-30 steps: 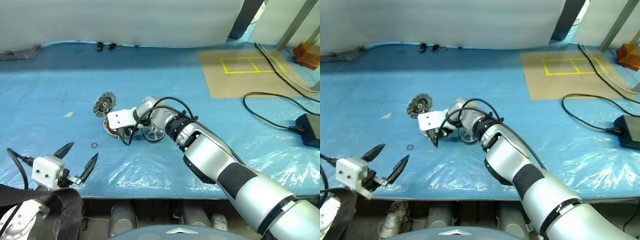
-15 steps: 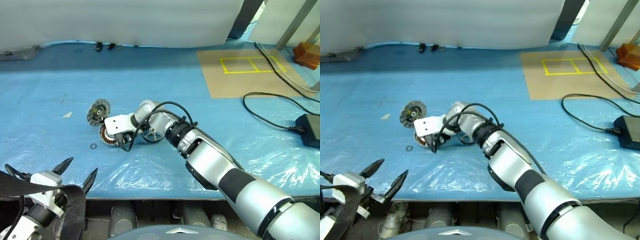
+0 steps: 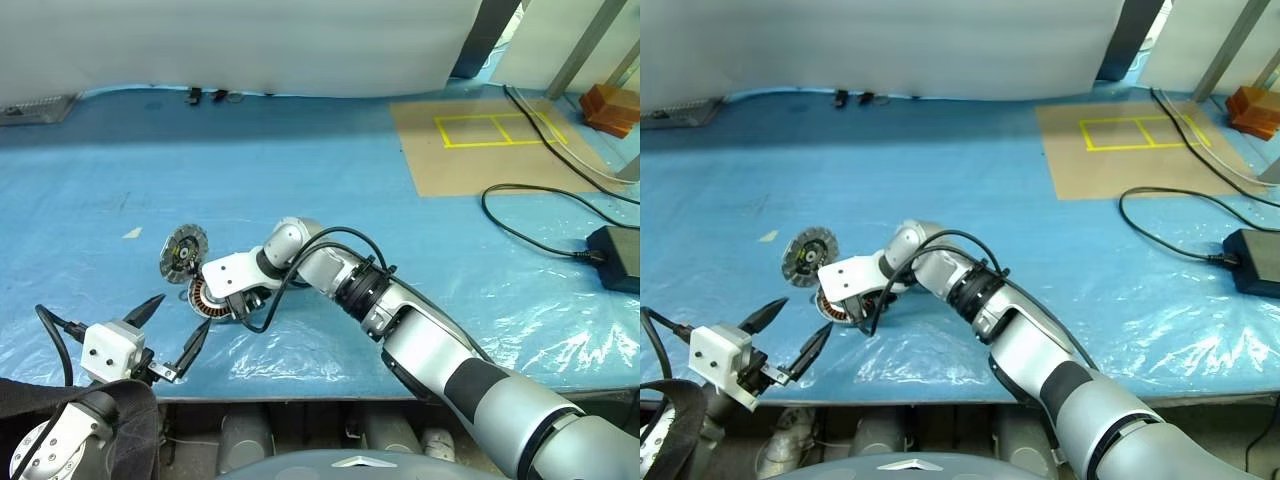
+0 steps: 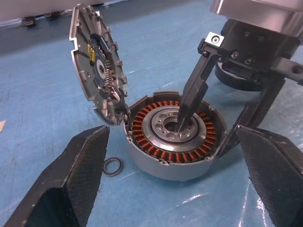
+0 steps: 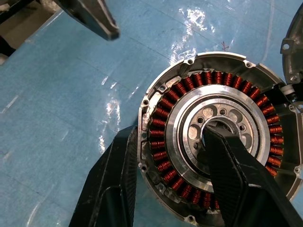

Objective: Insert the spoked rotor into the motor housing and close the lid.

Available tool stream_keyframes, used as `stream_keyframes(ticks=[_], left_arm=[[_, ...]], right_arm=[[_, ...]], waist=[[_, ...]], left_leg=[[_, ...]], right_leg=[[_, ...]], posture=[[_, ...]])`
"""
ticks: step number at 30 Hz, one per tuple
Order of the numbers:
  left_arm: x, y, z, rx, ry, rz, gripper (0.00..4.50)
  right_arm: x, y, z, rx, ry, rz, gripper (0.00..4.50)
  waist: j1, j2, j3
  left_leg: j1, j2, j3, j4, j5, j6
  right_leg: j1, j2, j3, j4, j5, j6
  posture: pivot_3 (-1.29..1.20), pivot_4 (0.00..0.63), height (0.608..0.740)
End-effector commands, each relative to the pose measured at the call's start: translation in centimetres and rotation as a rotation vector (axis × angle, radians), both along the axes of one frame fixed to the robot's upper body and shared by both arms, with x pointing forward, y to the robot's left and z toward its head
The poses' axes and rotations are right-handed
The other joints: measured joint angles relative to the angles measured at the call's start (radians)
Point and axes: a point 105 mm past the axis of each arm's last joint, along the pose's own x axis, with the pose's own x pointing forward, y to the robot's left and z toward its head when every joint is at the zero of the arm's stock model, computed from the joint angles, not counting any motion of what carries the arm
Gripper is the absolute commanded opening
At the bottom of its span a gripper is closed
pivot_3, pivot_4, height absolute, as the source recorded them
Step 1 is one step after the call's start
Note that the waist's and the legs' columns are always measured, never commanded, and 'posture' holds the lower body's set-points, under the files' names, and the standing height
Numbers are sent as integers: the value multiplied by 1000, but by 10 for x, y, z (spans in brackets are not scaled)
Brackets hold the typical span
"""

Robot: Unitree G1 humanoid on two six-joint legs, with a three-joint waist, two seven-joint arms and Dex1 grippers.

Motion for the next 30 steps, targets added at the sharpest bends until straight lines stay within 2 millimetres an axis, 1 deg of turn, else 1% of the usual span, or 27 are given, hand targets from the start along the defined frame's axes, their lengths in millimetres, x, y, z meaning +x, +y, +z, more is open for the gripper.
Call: stream_keyframes(ticks=[1,5,12,18,20,23,28,30], left_arm=[[2,-1,3,10,-11,-10,4500],[5,-3,1,10,-8,-17,4500],[8,-1,-1,10,-10,-24,4500],[10,0,-6,8,-6,-34,4500],[10,0,-7,9,-3,-40,4500],[12,2,-8,10,-4,-43,4500],[15,2,-10,9,-1,-58,4500],[17,1,-11,8,-1,-66,4500]], right_arm=[[-1,-17,-36,-146,19,-33,1854],[12,-23,-35,-169,-24,-66,1854],[31,-20,-22,-119,-3,-213,1854],[38,-27,-19,-134,11,-248,1854],[36,-31,-19,-154,27,-237,1854],[35,-40,-20,-190,4,-188,1854],[42,-44,-12,-183,-8,-214,1854],[42,-45,-11,-183,3,-213,1854]], waist=[[-1,0,-1],[-2,1,-1],[9,3,0],[20,2,0],[21,1,0],[24,1,1],[26,0,0],[26,0,0]], left_leg=[[0,0,0,0,0,0],[3,0,0,0,0,0],[11,-2,-3,0,0,0],[10,-7,-6,0,0,0],[10,-8,-7,0,0,0],[10,-8,-8,0,0,0],[10,-8,-8,0,0,0],[9,-8,-8,0,0,0]], right_leg=[[0,0,0,0,0,0],[3,0,0,0,0,1],[9,-1,0,2,-1,2],[10,-4,0,1,-1,2],[11,-5,0,0,-1,2],[12,-5,0,-1,-1,2],[14,-5,0,-2,-1,2],[14,-5,0,-2,-1,2]], posture=[[0,150,740],[0,150,740],[0,150,740],[0,150,740],[0,150,740],[0,150,740],[0,150,740],[0,150,740]])
